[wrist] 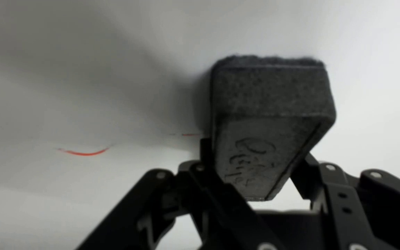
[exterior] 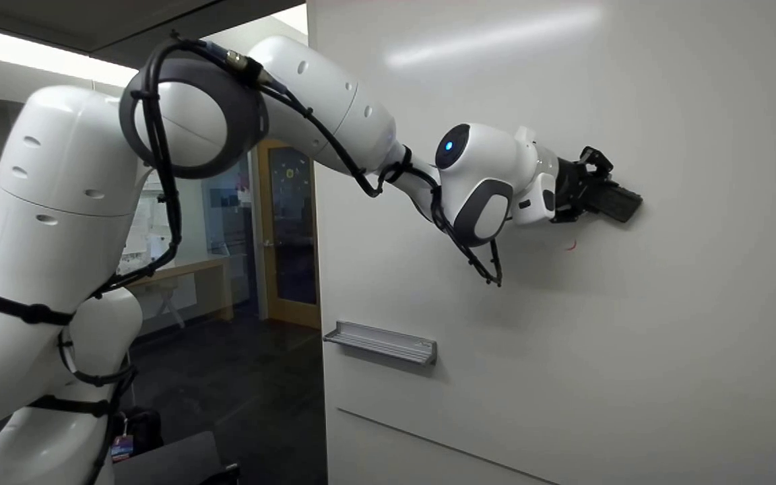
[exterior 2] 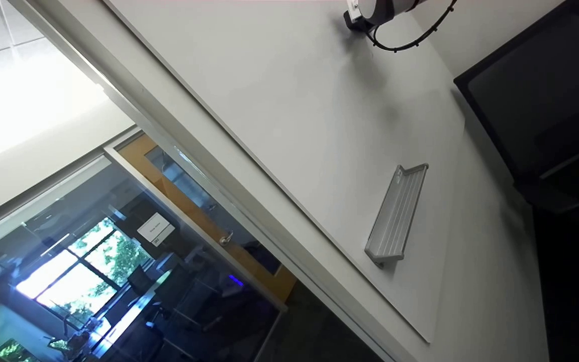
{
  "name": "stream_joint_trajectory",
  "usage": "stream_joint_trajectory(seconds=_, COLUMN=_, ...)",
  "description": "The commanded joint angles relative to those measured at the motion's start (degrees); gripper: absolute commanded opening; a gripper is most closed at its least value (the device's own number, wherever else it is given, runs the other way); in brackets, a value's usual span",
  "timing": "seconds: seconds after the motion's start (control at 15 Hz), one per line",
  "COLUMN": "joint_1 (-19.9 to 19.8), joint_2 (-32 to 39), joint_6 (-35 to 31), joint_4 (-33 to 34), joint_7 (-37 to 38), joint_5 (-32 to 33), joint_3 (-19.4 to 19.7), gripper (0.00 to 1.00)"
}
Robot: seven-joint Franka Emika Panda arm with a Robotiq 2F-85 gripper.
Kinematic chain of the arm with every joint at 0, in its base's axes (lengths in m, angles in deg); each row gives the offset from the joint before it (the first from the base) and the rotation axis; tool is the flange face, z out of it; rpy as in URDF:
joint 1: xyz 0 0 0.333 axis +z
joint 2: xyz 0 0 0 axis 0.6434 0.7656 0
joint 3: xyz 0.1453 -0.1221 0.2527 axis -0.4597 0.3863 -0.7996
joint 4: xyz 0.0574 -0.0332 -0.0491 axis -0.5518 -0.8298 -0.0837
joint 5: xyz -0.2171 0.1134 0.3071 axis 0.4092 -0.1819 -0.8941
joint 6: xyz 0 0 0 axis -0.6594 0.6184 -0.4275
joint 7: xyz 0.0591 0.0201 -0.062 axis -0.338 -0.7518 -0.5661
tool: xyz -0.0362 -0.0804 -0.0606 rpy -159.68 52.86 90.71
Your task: Remove the black eraser from the whiteboard tray and wipe the board with the eraser, put the eraser back on the tray
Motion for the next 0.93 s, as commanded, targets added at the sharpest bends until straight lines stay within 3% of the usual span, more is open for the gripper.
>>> stream_joint_trajectory(seconds=0.0, joint_1=1.36, joint_2=-1.52, joint_6=-0.29, joint_4=-0.81, joint_7=0.86, joint_5=0.01, joint_3=-1.92, gripper=0.30)
stream_joint_trajectory(seconds=0.4, joint_1=-6.48, joint_2=-0.96, joint_6=0.32, joint_4=-7.25, joint_7=2.69, joint_5=2.87, joint_3=-11.67, gripper=0.30)
stream_joint_trajectory(seconds=0.87, joint_1=-19.41, joint_2=-1.66, joint_6=1.62, joint_4=-16.84, joint_7=3.57, joint_5=7.26, joint_3=-26.20, gripper=0.30)
